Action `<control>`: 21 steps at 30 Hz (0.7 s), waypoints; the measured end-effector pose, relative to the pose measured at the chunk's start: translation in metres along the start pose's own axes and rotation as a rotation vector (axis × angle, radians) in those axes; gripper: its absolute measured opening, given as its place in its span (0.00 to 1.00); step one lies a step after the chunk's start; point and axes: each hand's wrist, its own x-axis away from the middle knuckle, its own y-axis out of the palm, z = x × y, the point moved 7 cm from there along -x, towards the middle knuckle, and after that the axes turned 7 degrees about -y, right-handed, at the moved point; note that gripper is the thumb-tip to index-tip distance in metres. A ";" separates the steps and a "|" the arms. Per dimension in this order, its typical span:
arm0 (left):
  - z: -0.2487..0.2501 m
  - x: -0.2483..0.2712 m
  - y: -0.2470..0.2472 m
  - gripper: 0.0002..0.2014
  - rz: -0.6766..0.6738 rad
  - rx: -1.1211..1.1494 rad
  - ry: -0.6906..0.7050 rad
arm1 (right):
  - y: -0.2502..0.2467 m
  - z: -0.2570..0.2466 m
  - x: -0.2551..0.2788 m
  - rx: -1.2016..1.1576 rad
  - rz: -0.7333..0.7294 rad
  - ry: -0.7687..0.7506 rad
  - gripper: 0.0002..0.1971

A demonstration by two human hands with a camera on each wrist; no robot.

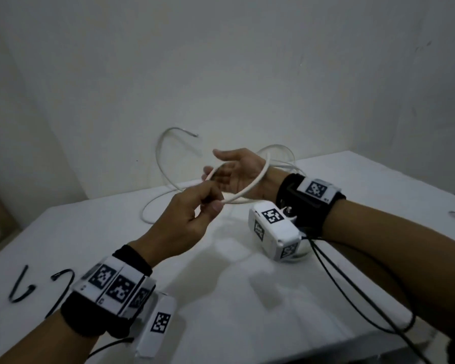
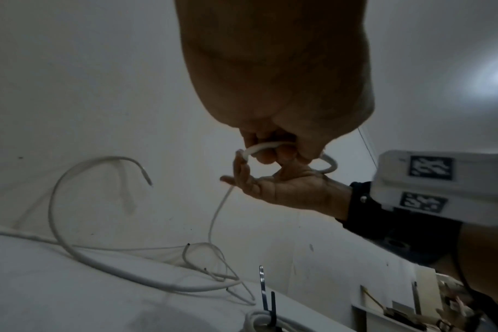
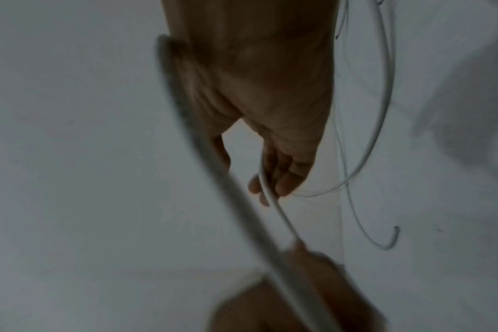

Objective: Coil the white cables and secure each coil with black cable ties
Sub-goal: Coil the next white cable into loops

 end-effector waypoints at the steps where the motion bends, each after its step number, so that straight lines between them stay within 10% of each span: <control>1: -0.001 0.004 0.001 0.06 -0.025 -0.020 0.014 | -0.005 -0.012 -0.001 -0.028 0.052 -0.057 0.14; 16: -0.088 0.039 -0.011 0.11 -0.063 -0.300 -0.502 | -0.094 -0.142 0.052 -0.040 0.527 -0.462 0.16; 21: -0.083 0.038 -0.016 0.15 -0.031 -0.219 -0.624 | -0.084 -0.142 0.076 0.201 0.412 -0.409 0.14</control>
